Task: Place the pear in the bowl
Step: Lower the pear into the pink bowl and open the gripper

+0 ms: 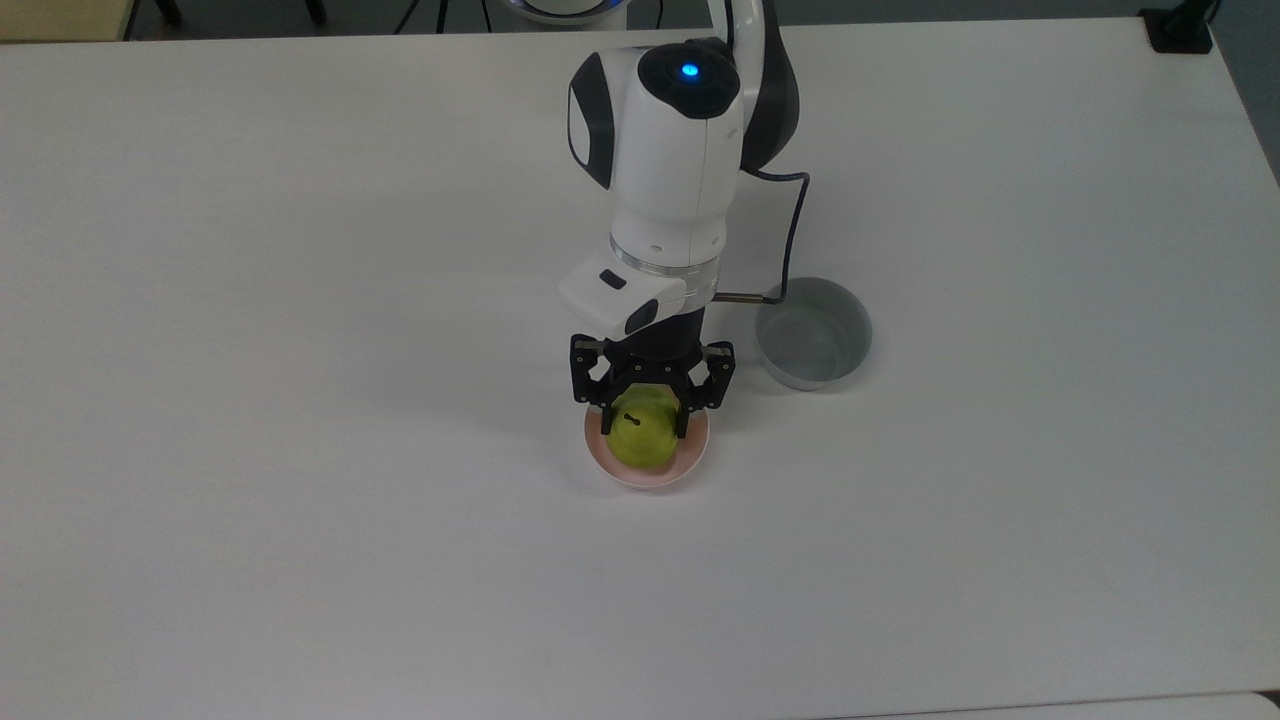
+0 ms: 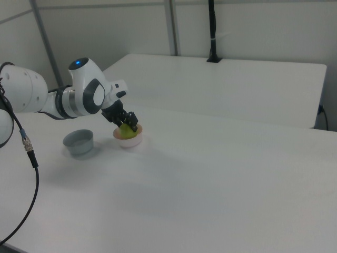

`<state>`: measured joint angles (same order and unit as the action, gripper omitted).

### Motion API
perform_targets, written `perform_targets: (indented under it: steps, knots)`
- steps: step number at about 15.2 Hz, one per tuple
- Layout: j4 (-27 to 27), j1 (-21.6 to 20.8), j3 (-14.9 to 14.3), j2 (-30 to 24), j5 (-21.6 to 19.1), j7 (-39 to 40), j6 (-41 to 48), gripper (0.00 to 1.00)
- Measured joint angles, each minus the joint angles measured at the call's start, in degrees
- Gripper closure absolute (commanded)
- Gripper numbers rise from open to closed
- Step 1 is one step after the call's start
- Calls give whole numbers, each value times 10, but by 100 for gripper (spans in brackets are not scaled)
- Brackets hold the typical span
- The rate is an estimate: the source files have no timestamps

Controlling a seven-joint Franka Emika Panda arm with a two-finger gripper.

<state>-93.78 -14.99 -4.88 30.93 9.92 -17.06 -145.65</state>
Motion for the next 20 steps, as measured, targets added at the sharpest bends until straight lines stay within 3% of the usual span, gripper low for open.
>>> perform_targets:
  steps: [1,4,20]
  knots:
    - [0,0,0,1,0,0,0,34]
    - [0,0,0,1,0,0,0,20]
    - [14,3,0,-17,0,-2,14,19]
